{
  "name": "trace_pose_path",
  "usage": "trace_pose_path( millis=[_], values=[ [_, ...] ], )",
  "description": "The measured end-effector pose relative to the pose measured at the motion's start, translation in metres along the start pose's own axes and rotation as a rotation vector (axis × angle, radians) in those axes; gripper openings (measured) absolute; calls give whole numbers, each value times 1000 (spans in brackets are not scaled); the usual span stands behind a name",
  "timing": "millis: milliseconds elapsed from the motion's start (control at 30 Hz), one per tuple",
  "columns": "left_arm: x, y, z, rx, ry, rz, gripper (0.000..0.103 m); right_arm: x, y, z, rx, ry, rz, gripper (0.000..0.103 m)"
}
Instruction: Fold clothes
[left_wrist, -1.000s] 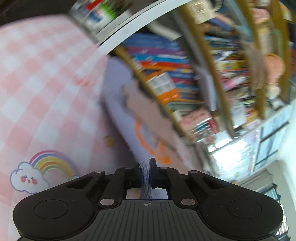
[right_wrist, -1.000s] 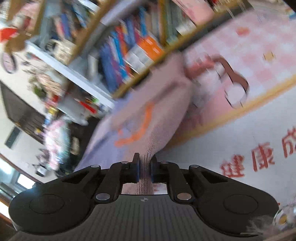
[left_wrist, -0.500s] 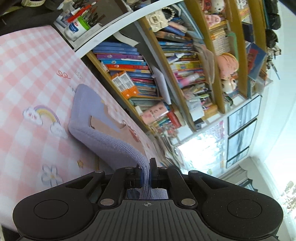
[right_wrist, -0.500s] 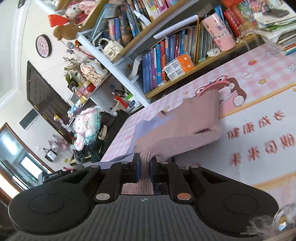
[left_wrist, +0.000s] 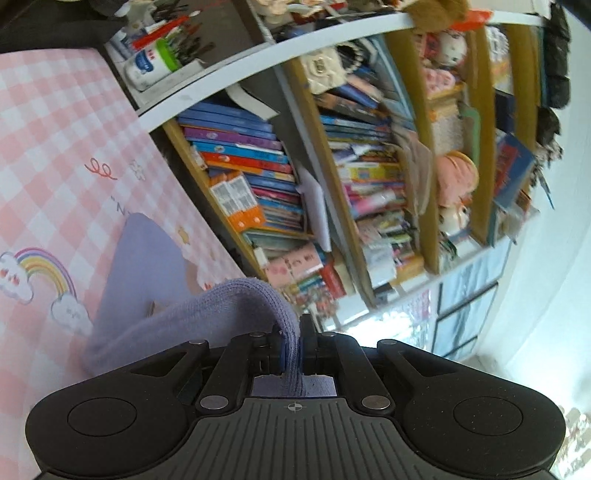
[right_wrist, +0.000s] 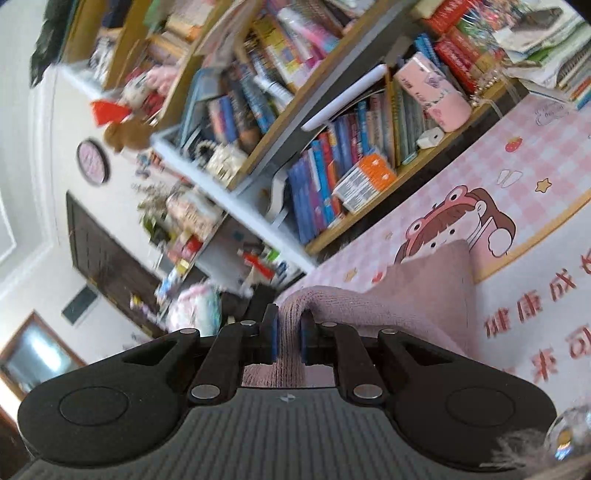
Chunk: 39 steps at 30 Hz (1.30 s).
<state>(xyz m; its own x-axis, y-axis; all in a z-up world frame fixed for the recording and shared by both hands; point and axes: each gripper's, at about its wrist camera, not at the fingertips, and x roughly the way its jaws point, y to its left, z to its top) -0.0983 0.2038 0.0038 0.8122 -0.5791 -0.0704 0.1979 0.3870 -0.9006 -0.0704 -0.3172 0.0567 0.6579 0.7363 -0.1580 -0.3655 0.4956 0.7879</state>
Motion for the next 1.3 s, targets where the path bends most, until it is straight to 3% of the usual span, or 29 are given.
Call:
trace_pose_path(
  millis=[200, 400, 433, 533, 600, 633, 700, 733, 767, 900, 1033, 1133, 1167, 1200, 1233, 1267, 1300],
  values=[
    [32, 14, 24, 2, 10, 60, 6, 38, -29, 17, 51, -10, -37, 11],
    [57, 38, 37, 11, -12, 187, 8, 75, -52, 29, 41, -4, -115, 12],
    [58, 42, 39, 14, -27, 215, 12, 81, -57, 29, 40, -4, -134, 12],
    [52, 49, 46, 43, -100, 281, 41, 96, -74, 28, 52, 6, -211, 15],
    [37, 45, 49, 110, -157, 293, 41, 98, -80, 26, 17, 16, -267, 17],
    [31, 41, 49, 153, -170, 299, 41, 97, -80, 24, -11, 21, -288, 19],
    [34, 34, 45, 238, -132, 333, 41, 95, -78, 18, -81, 27, -321, 35],
    [36, 31, 43, 281, -113, 350, 41, 93, -76, 15, -122, 26, -334, 53],
    [37, 27, 41, 324, -94, 367, 41, 92, -74, 14, -152, 21, -338, 62],
    [45, 14, 33, 489, -15, 433, 41, 91, -71, 13, -196, 19, -360, 62],
    [70, 21, 25, 508, 64, 471, 41, 89, -61, 9, -333, 49, -486, 60],
    [84, 29, 20, 494, 113, 476, 34, 90, -66, 2, -386, 101, -555, 54],
    [88, 32, 19, 482, 122, 471, 10, 91, -68, 0, -396, 119, -574, 43],
    [88, 33, 18, 467, 113, 453, 6, 92, -73, -1, -383, 133, -575, 33],
    [82, 29, 16, 457, 71, 422, 6, 94, -77, -1, -365, 149, -557, 14],
    [74, 22, 14, 453, 18, 376, 6, 89, -76, 1, -354, 128, -522, 7],
    [64, 17, 12, 440, -27, 331, 6, 84, -75, 3, -344, 106, -487, 7]
  ],
)
